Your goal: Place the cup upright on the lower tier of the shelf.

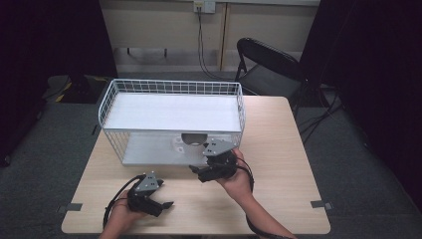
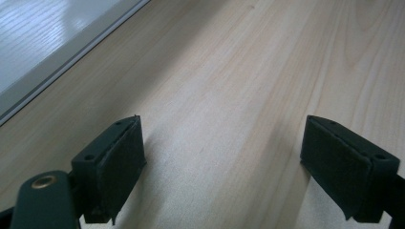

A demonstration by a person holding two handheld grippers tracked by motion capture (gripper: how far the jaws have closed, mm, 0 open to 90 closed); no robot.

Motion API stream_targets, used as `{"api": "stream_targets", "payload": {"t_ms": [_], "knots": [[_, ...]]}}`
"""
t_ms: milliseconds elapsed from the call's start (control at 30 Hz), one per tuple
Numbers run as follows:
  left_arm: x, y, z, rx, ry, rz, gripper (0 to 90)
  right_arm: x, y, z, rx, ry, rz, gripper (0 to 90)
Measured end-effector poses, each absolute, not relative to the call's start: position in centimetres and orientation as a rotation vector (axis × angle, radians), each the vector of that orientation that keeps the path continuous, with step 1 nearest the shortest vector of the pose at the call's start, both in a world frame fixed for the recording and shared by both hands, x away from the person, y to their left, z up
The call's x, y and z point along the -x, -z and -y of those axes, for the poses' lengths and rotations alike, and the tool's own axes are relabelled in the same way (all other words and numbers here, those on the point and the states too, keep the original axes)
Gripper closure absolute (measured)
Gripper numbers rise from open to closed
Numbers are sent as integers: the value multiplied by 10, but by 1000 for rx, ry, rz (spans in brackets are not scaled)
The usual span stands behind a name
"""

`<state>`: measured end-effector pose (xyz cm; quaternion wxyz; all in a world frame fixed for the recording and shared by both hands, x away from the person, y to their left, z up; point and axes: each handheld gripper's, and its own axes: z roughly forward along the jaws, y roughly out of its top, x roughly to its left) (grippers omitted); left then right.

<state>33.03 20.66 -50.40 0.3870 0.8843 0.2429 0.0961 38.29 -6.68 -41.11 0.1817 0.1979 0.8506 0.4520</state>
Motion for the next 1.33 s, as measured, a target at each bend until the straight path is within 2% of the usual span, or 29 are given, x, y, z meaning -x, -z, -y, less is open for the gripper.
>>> {"api": "stream_targets", "payload": {"t_ms": [733, 1333], "knots": [[-330, 504, -207, -2251, -245, -618, 144, -359, 441, 116, -608, -1274, -2495, 139], [-330, 504, -207, -2251, -245, -618, 144, -348, 485, 139, -654, -1245, -2577, 145]]}}
